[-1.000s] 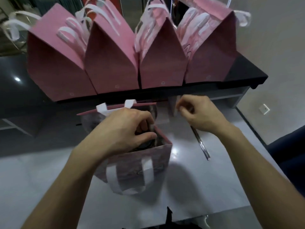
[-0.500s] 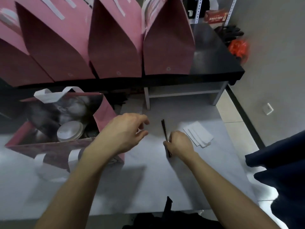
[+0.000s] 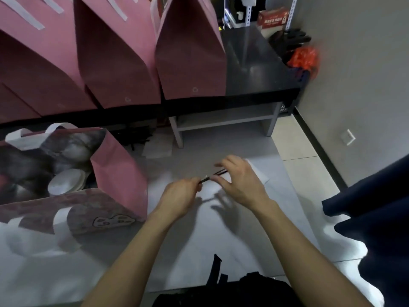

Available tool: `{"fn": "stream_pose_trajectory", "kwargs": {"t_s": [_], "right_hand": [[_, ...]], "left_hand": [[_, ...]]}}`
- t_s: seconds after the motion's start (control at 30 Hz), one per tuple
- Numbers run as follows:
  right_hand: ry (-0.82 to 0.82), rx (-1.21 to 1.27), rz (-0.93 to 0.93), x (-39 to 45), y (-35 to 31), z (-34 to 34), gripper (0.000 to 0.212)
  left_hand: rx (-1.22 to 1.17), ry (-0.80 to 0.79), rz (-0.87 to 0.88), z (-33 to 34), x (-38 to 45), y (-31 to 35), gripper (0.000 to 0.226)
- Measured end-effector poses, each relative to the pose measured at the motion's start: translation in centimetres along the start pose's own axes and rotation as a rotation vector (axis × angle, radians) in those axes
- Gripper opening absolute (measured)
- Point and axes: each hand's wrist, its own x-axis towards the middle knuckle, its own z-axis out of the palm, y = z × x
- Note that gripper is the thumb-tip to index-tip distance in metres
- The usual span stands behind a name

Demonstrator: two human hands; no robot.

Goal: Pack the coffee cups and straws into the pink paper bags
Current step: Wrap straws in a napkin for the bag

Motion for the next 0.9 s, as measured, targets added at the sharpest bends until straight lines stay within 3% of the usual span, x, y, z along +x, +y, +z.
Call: {"fn": "stream_pose_trajectory", "kwargs": {"t_s": [0.1, 0.17, 0.23, 0.33, 0.43, 0.7, 0.9], "right_hand": [[0.278, 0.024, 0.267, -0.9, 3.3, -1.0, 0.022], [0.166, -0.026, 0.514, -1.7, 5.9, -1.1, 0.026], [-0.018, -0.069, 0.624, -2.8, 7.6, -0.4, 0.036], [-0.105, -0.01, 0.65, -3.9, 8.4, 0.7, 0.036], [-0.083, 0.069, 0.68, -3.5, 8.5, 0.7, 0.015], [-0.03, 0.613, 0.631, -3.2, 5.9, -0.3, 0.011], [-0.022, 0.814, 0.633, -3.4, 5.1, -0.2, 0.003]], "left_hand": [[-0.363, 0.02, -0.124, 0.7, 0.7, -0.7, 0.022], [-0.66, 0.064, -0.196, 1.1, 0.9, -0.4, 0.025], [-0.861, 0.09, -0.247, 1.5, 1.2, 0.4, 0.022], [-1.102, 0.085, -0.311, 2.3, 1.6, 1.7, 0.012], [-1.228, 0.07, -0.383, 2.5, 2.1, 2.9, 0.009], [-1.41, 0.03, -0.4, 1.7, 3.2, 5.7, 0.044], [-1.592, 0.071, -0.34, 1.7, 3.5, 4.5, 0.035]]}}
